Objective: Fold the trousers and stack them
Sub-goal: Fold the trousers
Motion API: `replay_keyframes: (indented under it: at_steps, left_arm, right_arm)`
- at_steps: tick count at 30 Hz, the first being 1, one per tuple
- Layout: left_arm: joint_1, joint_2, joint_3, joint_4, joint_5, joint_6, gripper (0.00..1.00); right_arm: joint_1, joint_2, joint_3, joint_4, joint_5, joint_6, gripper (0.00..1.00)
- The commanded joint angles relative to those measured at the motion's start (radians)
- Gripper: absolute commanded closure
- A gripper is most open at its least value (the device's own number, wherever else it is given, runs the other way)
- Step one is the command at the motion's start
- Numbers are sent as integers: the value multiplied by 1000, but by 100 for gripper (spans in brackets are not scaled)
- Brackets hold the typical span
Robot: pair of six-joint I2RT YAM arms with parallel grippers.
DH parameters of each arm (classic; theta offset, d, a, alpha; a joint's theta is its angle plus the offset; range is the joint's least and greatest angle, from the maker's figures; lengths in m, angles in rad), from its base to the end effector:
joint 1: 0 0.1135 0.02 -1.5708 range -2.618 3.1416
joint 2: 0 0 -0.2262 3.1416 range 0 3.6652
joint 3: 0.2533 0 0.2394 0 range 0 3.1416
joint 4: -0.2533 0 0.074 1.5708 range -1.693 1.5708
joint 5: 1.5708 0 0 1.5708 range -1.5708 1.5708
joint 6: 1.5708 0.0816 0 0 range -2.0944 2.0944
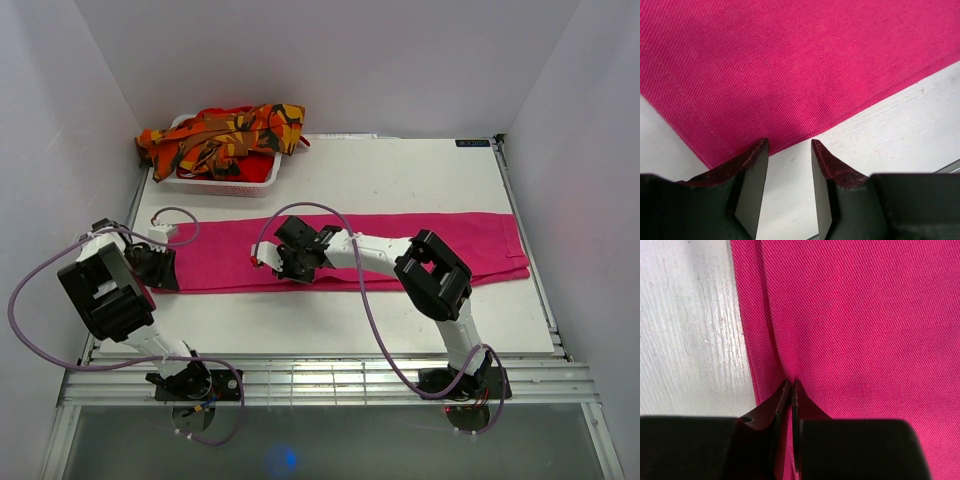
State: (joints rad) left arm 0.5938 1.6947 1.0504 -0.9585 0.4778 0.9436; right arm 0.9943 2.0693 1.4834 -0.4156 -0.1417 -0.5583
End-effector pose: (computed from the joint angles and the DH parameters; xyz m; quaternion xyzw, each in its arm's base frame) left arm 0.2403 0.1169 0.1003 0.1653 0.9573 -0.1809 0.1533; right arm 0.2290 0.3734 0.1036 -0.6849 0.6692 0.1269 0.2588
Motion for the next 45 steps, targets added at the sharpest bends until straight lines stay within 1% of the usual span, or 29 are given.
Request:
replay_keyframes:
  at_steps: [1, 5, 11, 13, 14, 16, 19, 20, 21, 23, 25, 26, 27, 28, 29, 30, 31, 32, 34, 35, 36, 37, 39, 40, 41, 42, 43, 44, 45]
  left_arm:
    - [6, -66, -6, 93, -33, -121, 50]
    - [12, -49, 33, 106, -59, -161, 52]
    - [3, -108, 59, 53, 65, -118, 53]
    - [-17, -138, 53, 58, 91, -109, 50]
    - [-28, -144, 40, 64, 93, -111, 50]
    - [-58, -145, 25, 84, 90, -124, 49]
    - [-104, -138, 10, 104, 90, -146, 49]
    - [-117, -139, 4, 113, 88, -154, 48]
    - [-126, -141, -7, 125, 90, -158, 47]
    - [-160, -150, -18, 136, 87, -161, 43]
    - [-187, -170, -29, 139, 110, -148, 39]
    - [-201, -212, -32, 139, 151, -132, 34]
    - [-216, -243, -39, 148, 172, -112, 32]
    - [-250, -280, -62, 164, 194, -85, 27]
    - [-273, -321, -79, 185, 229, -75, 21]
    - [-294, -408, -96, 214, 243, -68, 2]
    - [-343, -449, -127, 262, 263, -34, 2]
    - [-368, -487, -138, 282, 284, -25, 2]
    - [-428, -570, -177, 413, 331, -76, 2]
    - [-449, -582, -179, 432, 346, -89, 2]
    - [-469, -586, -173, 437, 373, -75, 2]
    - [-564, -555, -158, 437, 343, -77, 2]
    - [-720, -471, -89, 434, 192, -143, 2]
    - [-818, -370, -57, 396, 106, -157, 6]
    - [-844, -324, -28, 371, 107, -164, 13]
    - [-868, -282, 21, 356, 108, -202, 19]
    - [-912, -244, 39, 348, 99, -233, 23]
    - [-931, -177, 55, 345, 97, -255, 26]
    - [-953, -150, 72, 345, 93, -276, 28]
  right_arm:
    - [-9, 64, -23, -28, 11, 14, 92]
    - [-10, 64, -12, -48, -10, 14, 92]
    - [-10, 42, 6, -72, -73, 32, 92]
    - [-8, 37, 17, -89, -120, 38, 91]
    - [-8, 29, 20, -98, -139, 46, 81]
    - [-8, 14, 38, -106, -171, 64, 75]
    - [-22, -52, 32, -112, -180, 86, 60]
    - [-31, -105, 22, -112, -177, 87, 54]
    - [-54, -136, -9, -120, -168, 87, 50]
    - [-89, -228, -49, -138, -151, 83, 49]
    - [-169, -290, -121, -187, -128, 40, 49]
    - [-202, -351, -149, -205, -115, 20, 48]
    - [-276, -380, -176, -224, -93, -3, 48]
    - [-317, -405, -227, -270, -87, -62, 48]
    - [-363, -455, -250, -291, -82, -95, 45]
    - [-453, -480, -277, -305, -61, -129, 42]
    - [-498, -527, -302, -327, -50, -199, 39]
    - [-596, -550, -346, -339, -41, -239, 31]
    - [-693, -609, -383, -351, -27, -354, 22]
    - [-742, -621, -409, -351, -19, -386, 19]
    - [-832, -630, -417, -353, -7, -420, 19]
    - [-874, -638, -422, -357, -3, -455, 20]
    - [-978, -641, -429, -362, 16, -547, 26]
    - [-1015, -638, -433, -362, 22, -574, 28]
    - [-1037, -635, -433, -359, 27, -600, 34]
    - [-1069, -629, -434, -348, 30, -636, 36]
    - [-1082, -626, -433, -347, 28, -650, 38]
    - [-1091, -615, -436, -344, 28, -663, 41]
    - [-1103, -609, -440, -324, 39, -686, 42]
